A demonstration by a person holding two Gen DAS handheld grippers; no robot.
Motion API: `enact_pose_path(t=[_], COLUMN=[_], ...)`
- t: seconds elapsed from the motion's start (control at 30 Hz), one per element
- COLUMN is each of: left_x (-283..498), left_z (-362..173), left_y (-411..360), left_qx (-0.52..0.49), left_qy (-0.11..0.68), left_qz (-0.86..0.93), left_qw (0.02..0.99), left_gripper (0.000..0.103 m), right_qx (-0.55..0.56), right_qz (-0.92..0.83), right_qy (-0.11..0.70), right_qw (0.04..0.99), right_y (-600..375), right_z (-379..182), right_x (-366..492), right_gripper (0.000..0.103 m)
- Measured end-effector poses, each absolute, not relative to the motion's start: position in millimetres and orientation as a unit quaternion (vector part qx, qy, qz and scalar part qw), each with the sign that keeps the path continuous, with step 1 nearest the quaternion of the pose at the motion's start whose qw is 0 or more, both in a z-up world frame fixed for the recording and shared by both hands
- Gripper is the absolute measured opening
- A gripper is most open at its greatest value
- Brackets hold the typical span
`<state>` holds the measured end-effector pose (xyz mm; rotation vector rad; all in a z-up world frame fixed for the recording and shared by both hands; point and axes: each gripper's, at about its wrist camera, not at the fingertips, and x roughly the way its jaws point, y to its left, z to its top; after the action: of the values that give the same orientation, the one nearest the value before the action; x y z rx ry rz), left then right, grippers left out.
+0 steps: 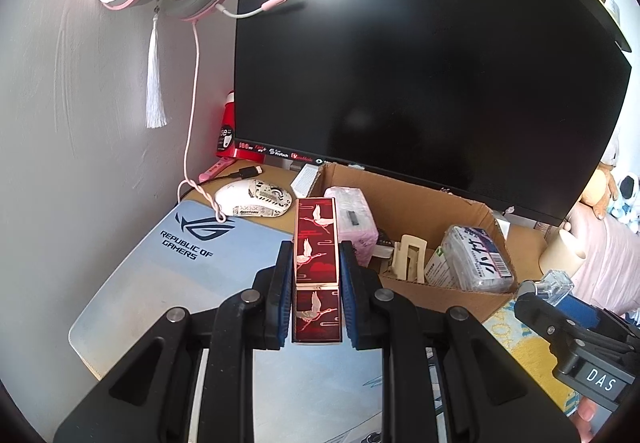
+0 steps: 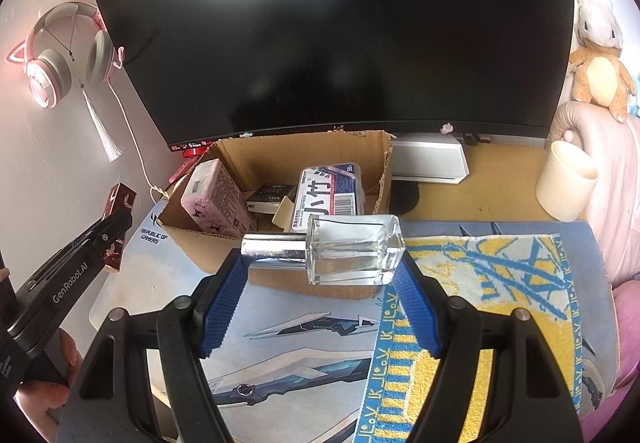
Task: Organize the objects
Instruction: 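Lift the red box and glass bottle and carry both over the cardboard box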
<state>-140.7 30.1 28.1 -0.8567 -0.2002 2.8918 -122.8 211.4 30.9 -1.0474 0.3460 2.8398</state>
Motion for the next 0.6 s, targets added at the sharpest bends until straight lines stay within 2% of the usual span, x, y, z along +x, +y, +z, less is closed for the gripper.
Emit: enact_pose_path(t=[0.2,0.6], left_x=[-148.0,-168.1], left_z=[38.8,61.1], left_y=[34.8,52.7], left_qx=[-0.279,-0.264], left_qy=[-0.074,-0.058], left_qz=[0.955,0.959], left_qw=[0.071,0.081], left_gripper=[0.02,0.02], right_qx=[-0.348,-0.333], right_qz=[0.926,0.933], right_qy=[0.143,0.134], right_qw=[0.035,0.041], right_y=[228.7,242.8], right_z=[41.8,60.5], right_x=[-131.5,-155.6], right_gripper=[0.079,0.079])
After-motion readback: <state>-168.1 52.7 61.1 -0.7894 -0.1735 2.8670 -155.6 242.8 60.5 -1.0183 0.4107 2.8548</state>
